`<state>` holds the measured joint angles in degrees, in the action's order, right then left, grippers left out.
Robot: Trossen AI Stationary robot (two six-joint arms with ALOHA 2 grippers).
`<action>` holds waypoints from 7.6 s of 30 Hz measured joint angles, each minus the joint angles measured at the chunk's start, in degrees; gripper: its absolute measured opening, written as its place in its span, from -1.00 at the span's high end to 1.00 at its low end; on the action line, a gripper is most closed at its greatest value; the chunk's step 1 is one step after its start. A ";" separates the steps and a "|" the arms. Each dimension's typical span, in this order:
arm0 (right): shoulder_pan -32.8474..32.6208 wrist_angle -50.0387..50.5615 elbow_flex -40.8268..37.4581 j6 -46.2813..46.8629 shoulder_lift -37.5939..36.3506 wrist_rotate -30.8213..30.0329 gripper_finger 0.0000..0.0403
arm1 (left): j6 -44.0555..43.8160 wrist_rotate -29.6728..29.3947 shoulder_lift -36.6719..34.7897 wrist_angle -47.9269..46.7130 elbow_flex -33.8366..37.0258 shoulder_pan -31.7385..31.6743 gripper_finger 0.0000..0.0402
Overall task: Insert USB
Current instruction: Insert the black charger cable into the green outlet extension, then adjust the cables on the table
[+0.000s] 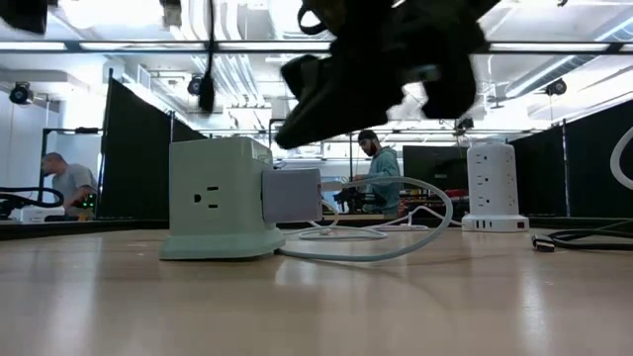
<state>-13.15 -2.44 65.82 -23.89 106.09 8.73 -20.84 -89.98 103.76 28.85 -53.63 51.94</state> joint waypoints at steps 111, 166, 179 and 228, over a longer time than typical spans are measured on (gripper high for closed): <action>16.42 15.43 21.88 7.44 17.37 4.29 0.94 | -39.40 8.29 -16.72 -30.42 26.78 -12.68 0.89; 16.84 14.87 21.88 3.65 16.60 3.21 0.94 | -35.85 28.86 -30.06 -44.81 24.57 -11.21 0.06; 16.78 6.97 21.87 3.84 17.63 3.38 0.94 | -40.69 44.89 -37.15 -48.16 24.42 -11.23 0.08; 16.46 0.67 26.34 13.99 27.53 9.69 0.94 | -56.85 31.76 -9.92 -48.67 24.67 -11.56 0.49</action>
<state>3.31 -1.76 92.16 -9.90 133.62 18.42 -77.68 -58.22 93.84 -19.82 -28.96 40.39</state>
